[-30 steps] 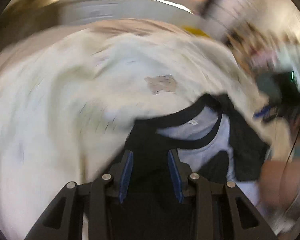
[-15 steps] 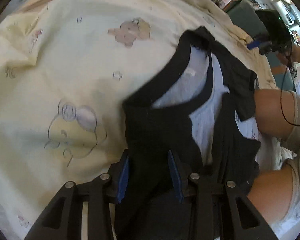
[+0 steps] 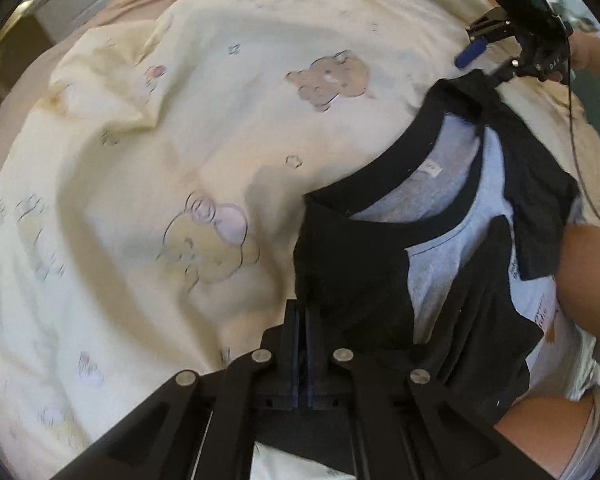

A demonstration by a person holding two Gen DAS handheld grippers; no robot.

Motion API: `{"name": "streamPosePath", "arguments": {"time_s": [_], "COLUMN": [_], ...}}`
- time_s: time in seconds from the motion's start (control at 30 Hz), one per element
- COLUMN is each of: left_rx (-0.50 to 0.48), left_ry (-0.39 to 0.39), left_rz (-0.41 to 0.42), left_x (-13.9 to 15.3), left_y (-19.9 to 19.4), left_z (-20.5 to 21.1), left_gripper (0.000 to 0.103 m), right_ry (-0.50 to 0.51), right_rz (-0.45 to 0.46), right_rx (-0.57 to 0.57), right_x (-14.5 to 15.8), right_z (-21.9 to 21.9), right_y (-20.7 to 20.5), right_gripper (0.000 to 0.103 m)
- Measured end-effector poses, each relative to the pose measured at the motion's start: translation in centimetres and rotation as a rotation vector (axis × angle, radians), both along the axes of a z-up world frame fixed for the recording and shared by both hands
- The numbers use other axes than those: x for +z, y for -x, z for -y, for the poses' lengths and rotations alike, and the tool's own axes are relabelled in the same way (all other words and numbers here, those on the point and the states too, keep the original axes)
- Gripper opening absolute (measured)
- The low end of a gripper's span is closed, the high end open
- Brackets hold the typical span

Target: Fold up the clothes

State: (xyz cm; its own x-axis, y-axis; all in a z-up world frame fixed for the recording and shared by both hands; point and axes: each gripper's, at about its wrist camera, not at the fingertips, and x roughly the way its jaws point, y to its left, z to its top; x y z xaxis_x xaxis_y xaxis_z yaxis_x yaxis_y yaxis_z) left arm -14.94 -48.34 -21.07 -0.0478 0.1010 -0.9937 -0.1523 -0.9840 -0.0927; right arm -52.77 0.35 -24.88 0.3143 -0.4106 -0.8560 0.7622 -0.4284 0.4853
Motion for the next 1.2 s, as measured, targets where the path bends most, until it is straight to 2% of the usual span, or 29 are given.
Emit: {"name": "streamPosePath", "arguments": {"time_s": [0.03,0.07,0.1,0.13,0.2,0.3,0.37,0.5,0.63,0.73,0.9,1.0,1.07,1.2], "left_rx": [0.019,0.036,0.06,0.087,0.143,0.195,0.213,0.199,0.076,0.024,-0.037,-0.065,-0.066,-0.124], "left_ry": [0.03,0.059,0.08,0.099,0.138,0.165,0.184,0.2,0.229,0.23,0.181,0.151,0.124,0.102], "left_rz": [0.013,0.027,0.038,0.049,0.075,0.119,0.124,0.089,0.076,0.014,-0.125,-0.173,-0.171,-0.133], "left_x": [0.3,0.6,1.1,1.6,2.5,3.4,4.1,5.6,6.8,7.7,9.1,11.9,13.2,13.1], "left_y": [-0.1,-0.2,-0.3,-0.4,-0.6,-0.8,-1.1,-2.2,-4.6,-5.9,-8.3,-9.0,-9.7,-10.3], "left_z": [-0.6,-1.1,-1.6,-2.1,-3.0,-3.8,-4.1,-4.3,-6.1,-6.5,-5.8,-5.1,-4.5,-5.7], "left_gripper": [0.002,0.001,0.001,0.002,0.002,0.002,0.002,0.002,0.002,0.002,0.001,0.001,0.001,0.001], "right_ry": [-0.004,0.02,0.038,0.043,0.044,0.064,0.077,0.019,0.001,-0.031,-0.148,-0.183,-0.204,-0.23], "right_rz": [0.037,0.055,0.069,0.074,0.022,-0.066,-0.072,-0.133,-0.184,-0.222,-0.263,-0.277,-0.258,-0.24], "right_rx": [0.033,0.052,0.077,0.112,0.186,0.196,0.173,0.203,0.239,0.235,0.141,0.059,0.015,-0.015], "right_x": [-0.8,-1.0,-1.0,-0.6,0.6,3.2,4.8,6.7,8.4,9.6,13.1,15.1,15.5,16.9], "right_z": [0.1,0.0,-0.1,-0.1,-0.3,-1.3,-1.7,-0.5,1.3,1.7,1.3,1.1,1.2,1.3], "right_y": [0.0,-0.1,-0.4,-0.9,-2.1,-2.8,-2.8,-3.9,-5.1,-6.4,-9.8,-11.2,-11.6,-12.4], "right_gripper": [0.055,0.046,0.016,0.006,0.004,0.004,0.004,0.003,0.003,0.003,0.003,0.003,0.003,0.003]}}
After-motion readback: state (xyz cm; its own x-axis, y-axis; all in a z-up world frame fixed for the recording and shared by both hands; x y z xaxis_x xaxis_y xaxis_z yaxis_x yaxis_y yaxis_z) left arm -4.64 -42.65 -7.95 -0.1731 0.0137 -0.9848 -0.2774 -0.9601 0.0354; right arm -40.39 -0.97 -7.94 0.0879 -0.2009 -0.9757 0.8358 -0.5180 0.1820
